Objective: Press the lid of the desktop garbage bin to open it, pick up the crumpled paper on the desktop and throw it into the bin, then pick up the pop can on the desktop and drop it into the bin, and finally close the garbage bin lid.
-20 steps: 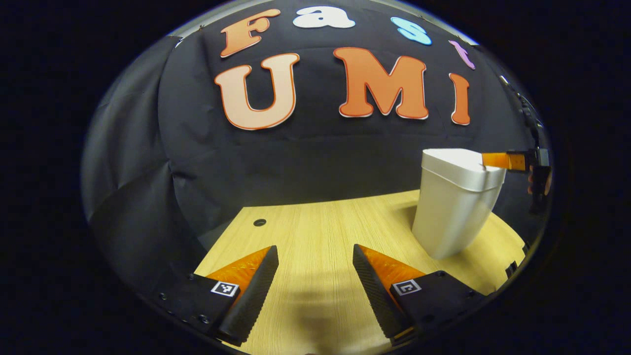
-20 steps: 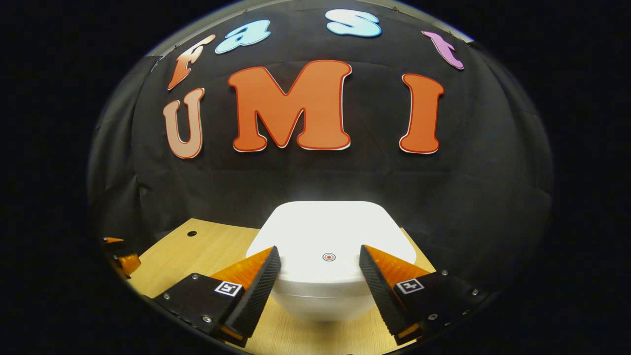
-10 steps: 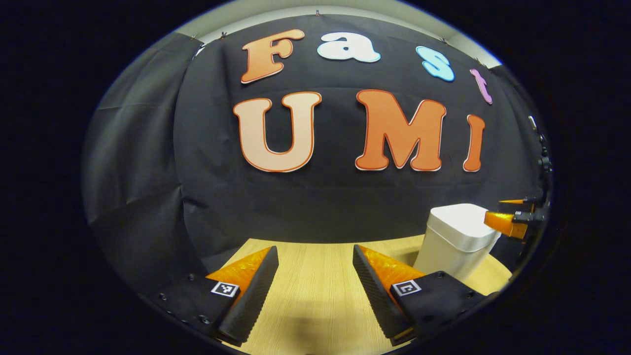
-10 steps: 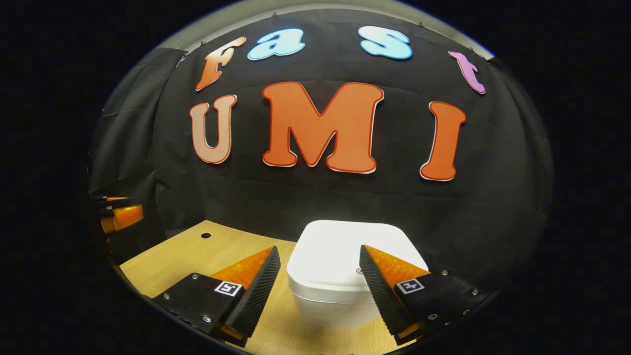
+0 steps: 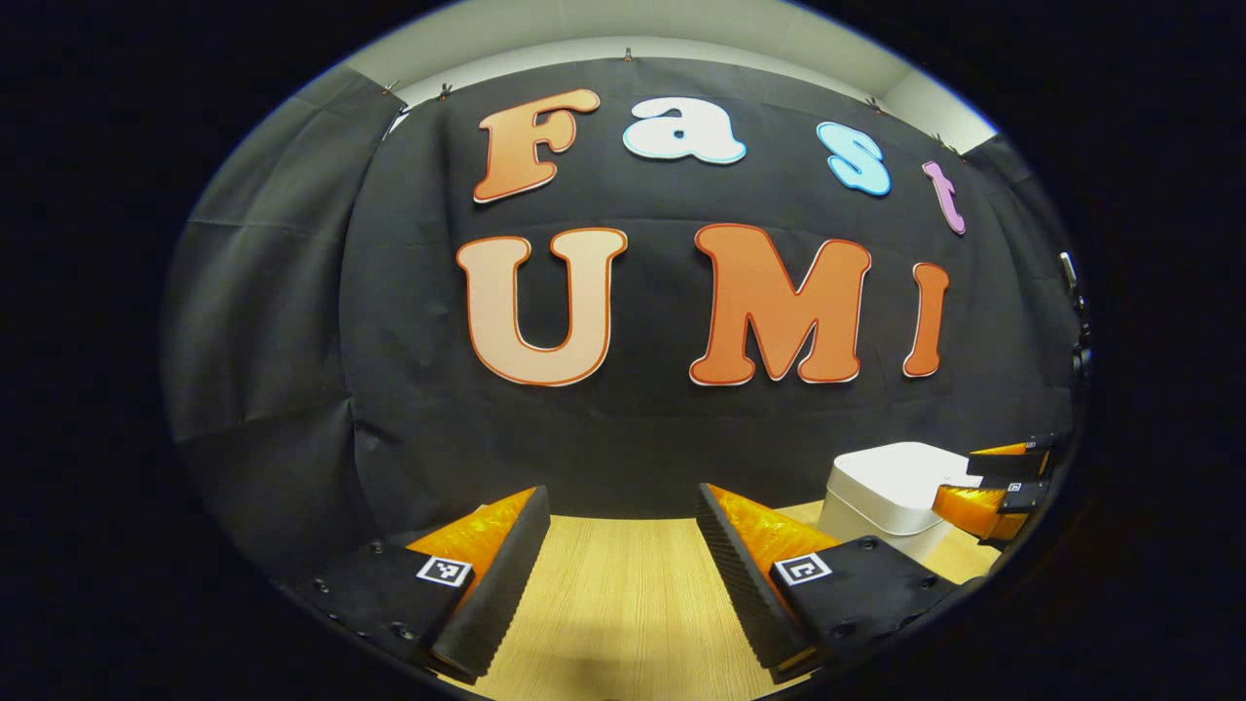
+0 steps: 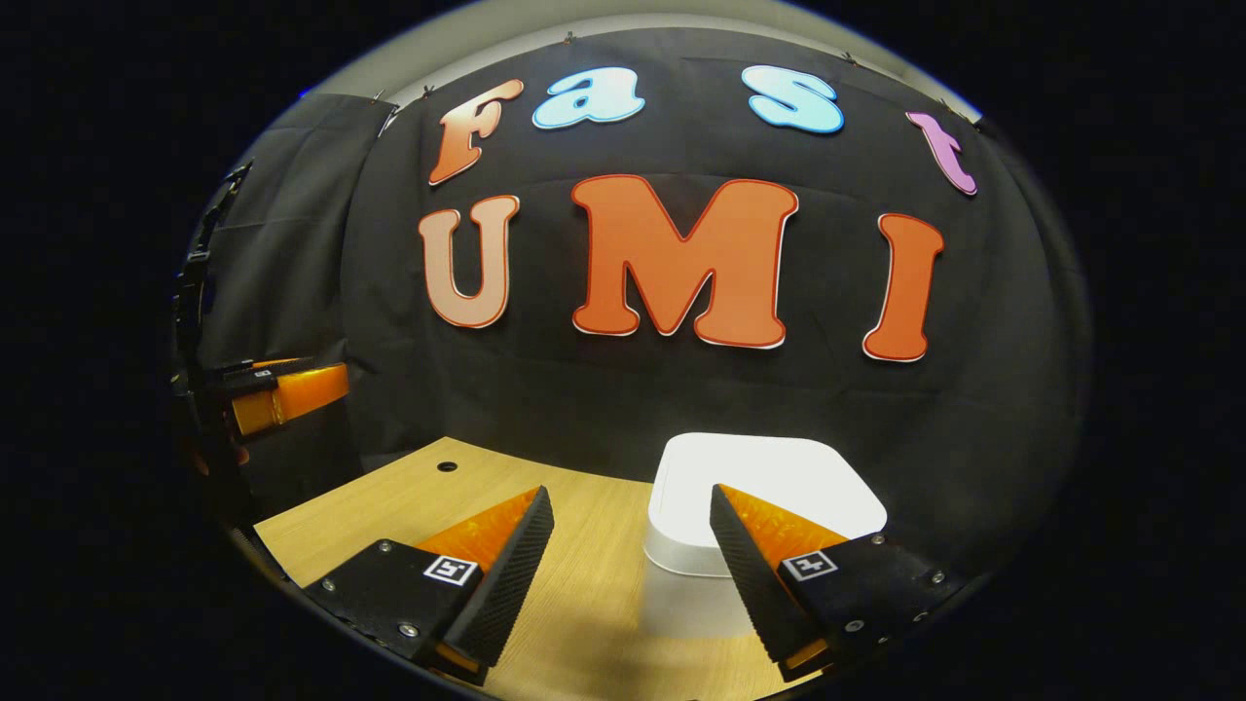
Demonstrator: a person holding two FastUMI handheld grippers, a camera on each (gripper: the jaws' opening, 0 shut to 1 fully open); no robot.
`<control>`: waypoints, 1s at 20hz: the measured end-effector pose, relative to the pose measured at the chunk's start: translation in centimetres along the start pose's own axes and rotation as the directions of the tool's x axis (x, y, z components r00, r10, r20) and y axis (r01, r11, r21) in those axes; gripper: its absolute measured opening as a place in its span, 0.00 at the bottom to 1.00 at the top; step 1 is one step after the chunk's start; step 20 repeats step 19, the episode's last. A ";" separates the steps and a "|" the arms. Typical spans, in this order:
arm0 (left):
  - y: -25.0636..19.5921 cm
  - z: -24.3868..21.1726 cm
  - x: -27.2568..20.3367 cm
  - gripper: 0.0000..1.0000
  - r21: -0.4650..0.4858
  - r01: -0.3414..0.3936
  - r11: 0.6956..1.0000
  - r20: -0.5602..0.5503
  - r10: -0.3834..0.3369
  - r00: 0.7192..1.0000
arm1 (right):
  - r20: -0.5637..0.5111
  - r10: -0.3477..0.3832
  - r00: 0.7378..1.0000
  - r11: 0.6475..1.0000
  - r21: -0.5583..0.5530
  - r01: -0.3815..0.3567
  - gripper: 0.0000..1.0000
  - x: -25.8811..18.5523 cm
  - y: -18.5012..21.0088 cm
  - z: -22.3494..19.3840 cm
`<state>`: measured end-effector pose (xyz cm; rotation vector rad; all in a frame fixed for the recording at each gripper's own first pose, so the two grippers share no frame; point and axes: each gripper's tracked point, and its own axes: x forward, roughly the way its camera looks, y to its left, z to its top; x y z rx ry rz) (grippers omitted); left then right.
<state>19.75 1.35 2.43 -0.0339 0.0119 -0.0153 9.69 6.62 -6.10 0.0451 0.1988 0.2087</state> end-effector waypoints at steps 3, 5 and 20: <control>0.1 0.5 -0.1 0.97 0.011 -0.001 1.000 0.024 0.001 1.000 | 0.004 0.009 1.000 1.000 -0.001 -0.009 0.98 -0.1 1.2 -0.1; 0.2 0.6 0.1 0.97 0.012 -0.005 1.000 0.034 0.005 0.999 | 0.002 0.016 1.000 1.000 -0.003 -0.016 0.98 -0.1 1.8 -0.2; 1.4 -0.4 2.1 0.97 0.033 -0.005 0.999 0.015 0.004 1.000 | -0.033 -0.023 0.999 1.000 0.021 0.023 0.99 0.8 1.6 -1.7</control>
